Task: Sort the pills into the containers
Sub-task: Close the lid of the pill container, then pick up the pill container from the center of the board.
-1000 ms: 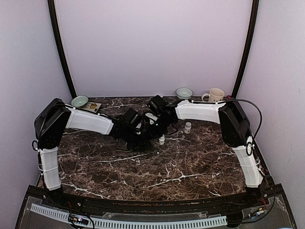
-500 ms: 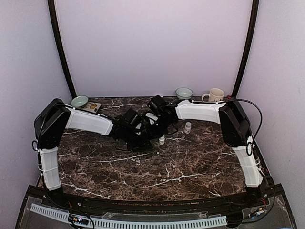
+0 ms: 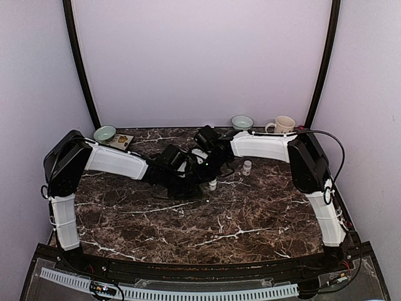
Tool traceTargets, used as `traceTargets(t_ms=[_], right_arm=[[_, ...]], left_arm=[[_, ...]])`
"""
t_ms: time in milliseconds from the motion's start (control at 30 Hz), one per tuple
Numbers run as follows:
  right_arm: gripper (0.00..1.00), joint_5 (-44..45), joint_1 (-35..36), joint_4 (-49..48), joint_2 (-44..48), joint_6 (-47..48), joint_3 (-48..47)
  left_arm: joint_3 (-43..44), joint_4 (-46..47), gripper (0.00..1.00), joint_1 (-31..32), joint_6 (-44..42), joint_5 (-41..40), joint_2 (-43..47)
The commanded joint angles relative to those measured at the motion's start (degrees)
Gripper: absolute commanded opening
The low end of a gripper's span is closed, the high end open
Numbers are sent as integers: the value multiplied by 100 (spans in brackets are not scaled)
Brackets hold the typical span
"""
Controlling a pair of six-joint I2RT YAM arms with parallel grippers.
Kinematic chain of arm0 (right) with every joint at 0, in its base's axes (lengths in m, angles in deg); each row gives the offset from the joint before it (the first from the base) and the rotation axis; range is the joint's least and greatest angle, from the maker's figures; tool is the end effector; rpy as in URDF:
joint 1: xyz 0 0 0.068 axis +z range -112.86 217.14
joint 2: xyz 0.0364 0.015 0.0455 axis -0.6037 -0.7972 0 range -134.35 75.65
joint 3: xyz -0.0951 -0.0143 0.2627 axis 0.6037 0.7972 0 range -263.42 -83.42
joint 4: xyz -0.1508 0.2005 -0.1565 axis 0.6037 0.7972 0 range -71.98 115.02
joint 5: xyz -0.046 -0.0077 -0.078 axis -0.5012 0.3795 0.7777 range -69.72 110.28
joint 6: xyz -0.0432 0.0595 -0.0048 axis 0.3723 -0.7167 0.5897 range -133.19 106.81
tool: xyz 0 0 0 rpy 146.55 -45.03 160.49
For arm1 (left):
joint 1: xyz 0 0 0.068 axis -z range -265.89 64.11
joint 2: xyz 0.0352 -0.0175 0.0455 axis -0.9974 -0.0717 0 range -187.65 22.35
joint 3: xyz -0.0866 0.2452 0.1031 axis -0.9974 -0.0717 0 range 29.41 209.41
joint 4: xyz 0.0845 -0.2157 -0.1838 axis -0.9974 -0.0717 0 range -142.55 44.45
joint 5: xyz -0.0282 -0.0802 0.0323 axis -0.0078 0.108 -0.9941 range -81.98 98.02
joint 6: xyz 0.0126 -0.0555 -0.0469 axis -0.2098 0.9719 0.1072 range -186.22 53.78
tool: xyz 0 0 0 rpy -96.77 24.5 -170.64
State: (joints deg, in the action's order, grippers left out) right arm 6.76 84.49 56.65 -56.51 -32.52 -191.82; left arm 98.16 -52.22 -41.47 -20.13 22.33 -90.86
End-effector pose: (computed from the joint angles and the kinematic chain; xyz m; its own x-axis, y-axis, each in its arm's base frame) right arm 0.3590 0.4111 0.1375 -0.8275 -0.4234 -0.3687 -0.5454 0.7621 0.3489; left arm 0.3133 -0.3283 0.1044 -0.9541 -0.0424 -0.2965 0.1465 0.7973 -0.5855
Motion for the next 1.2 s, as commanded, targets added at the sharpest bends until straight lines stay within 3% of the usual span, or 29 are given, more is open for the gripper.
traceTargets(t_ms=[0, 433, 1167], right_arm=[[18, 51, 59, 158, -41, 1, -49], [20, -53, 56, 26, 97, -2, -143], [40, 38, 50, -58, 489, -88, -269]], left_arm=[[-464, -903, 53, 22, -148, -476, -224], [-828, -1050, 60, -12, -111, -840, 541], [-1036, -821, 68, -298, 130, -897, 1150]])
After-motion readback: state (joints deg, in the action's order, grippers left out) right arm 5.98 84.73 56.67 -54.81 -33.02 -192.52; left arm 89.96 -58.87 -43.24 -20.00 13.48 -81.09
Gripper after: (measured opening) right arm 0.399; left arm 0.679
